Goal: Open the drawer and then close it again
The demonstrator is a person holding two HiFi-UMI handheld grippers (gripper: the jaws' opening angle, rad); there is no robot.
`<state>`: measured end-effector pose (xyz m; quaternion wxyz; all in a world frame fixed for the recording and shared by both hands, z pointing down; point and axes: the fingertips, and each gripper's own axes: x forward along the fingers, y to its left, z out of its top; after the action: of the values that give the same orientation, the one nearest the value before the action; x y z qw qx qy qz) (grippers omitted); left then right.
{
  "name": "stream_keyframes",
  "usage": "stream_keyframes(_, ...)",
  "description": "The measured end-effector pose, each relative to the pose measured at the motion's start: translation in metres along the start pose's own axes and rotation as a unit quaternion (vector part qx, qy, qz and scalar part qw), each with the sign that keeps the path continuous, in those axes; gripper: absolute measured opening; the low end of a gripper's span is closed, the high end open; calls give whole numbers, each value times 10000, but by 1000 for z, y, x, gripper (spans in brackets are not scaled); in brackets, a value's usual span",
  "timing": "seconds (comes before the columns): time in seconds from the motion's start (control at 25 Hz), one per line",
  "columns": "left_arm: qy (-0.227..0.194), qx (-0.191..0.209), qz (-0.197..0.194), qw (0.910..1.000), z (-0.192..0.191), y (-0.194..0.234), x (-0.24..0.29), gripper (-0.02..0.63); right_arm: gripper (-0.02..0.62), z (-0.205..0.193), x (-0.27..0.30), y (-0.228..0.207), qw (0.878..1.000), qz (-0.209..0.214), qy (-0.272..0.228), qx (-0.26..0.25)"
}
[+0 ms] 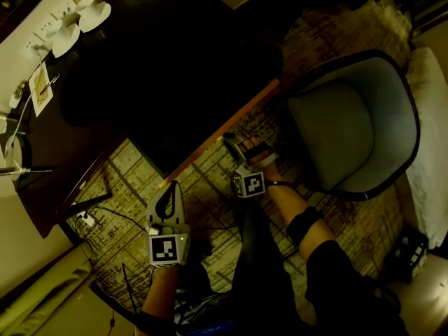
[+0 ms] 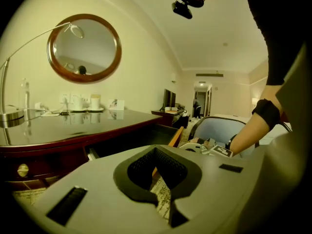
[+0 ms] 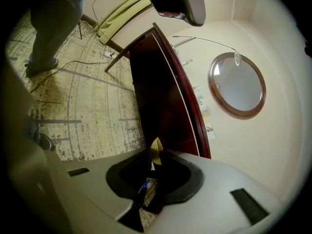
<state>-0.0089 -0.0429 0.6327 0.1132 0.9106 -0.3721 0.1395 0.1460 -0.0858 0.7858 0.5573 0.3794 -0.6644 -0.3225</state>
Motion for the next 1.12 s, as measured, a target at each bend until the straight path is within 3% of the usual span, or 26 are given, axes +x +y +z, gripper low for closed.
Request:
stream_keyframes(0.4,84,362,-678,9970,20,-36,0,0,81,-18,-53,31,9987,241,400,185)
stream_keyframes(0.6,20,465,-786,9958,42,-42,-5,0,106,-21,-62,31,9948,432,668,637)
stream_keyframes(0.84,6,555,-824,9950,86,-38,-32,0,83,-13,-117,-4,9867,604,1002,1128)
stream_keyframes(1.12,-61,490,-576,9971,144,-27,-78,0,3,12,-187,-117,9657,102,1100,2351)
